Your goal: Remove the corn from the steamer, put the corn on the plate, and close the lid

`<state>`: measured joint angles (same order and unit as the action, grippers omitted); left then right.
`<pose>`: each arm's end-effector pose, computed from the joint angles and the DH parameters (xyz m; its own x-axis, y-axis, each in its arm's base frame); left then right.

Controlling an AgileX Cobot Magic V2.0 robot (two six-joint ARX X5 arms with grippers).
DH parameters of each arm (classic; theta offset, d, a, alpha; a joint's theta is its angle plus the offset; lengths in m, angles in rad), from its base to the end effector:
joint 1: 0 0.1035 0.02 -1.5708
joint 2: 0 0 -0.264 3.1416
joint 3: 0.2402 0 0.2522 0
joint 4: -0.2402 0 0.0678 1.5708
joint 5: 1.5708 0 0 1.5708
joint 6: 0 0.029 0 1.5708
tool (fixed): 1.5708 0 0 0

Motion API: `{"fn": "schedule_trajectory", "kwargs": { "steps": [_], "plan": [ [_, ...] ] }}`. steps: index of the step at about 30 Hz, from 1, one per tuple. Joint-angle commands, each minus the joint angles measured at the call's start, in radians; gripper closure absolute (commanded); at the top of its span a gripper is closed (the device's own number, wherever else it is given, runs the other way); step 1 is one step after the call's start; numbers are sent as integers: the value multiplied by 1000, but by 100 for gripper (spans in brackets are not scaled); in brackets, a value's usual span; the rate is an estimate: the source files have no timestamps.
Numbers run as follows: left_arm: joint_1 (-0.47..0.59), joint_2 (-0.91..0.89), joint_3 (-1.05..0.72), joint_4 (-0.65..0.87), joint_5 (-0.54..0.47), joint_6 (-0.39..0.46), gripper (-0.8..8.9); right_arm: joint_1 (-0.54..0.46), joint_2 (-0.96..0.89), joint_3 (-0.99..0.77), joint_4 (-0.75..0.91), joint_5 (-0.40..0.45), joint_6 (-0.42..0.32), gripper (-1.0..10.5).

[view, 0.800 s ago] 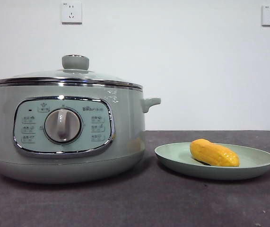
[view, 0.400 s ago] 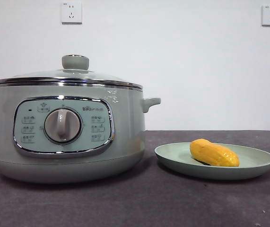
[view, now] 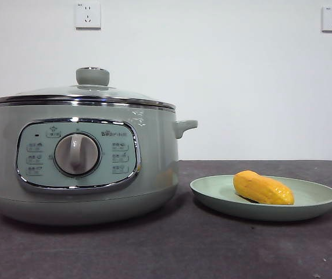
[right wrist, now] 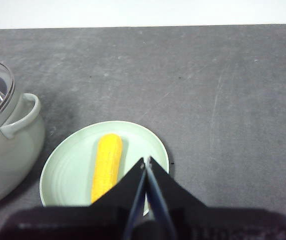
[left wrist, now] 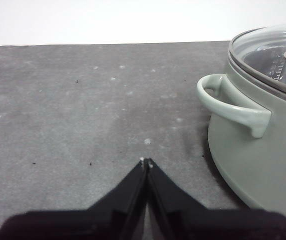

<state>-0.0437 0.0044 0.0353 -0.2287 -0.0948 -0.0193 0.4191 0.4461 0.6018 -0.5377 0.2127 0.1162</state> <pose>0.0938 -0.0014 0.1532 0.9793 0.0519 -0.1956 -0.0530 0.9986 -0.0003 0.0973 0.0366 0.2788 0.9144 0.1763 -0.3644 -0.1779 0.9836 0.0294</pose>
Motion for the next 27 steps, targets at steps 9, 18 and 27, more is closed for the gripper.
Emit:
{"fn": "schedule_trajectory", "kwargs": {
  "steps": [9, 18, 27],
  "plan": [
    [4, -3, -16, 10, -3, -6, 817, -13, -33, -16, 9, -2, -74, 943],
    [4, -3, -16, 10, -3, -6, 817, -225, -256, -287, 348, -288, -204, 943],
    [4, -3, -16, 10, -3, -6, 817, -314, -401, -525, 403, -282, -192, 943]
  ]
}}
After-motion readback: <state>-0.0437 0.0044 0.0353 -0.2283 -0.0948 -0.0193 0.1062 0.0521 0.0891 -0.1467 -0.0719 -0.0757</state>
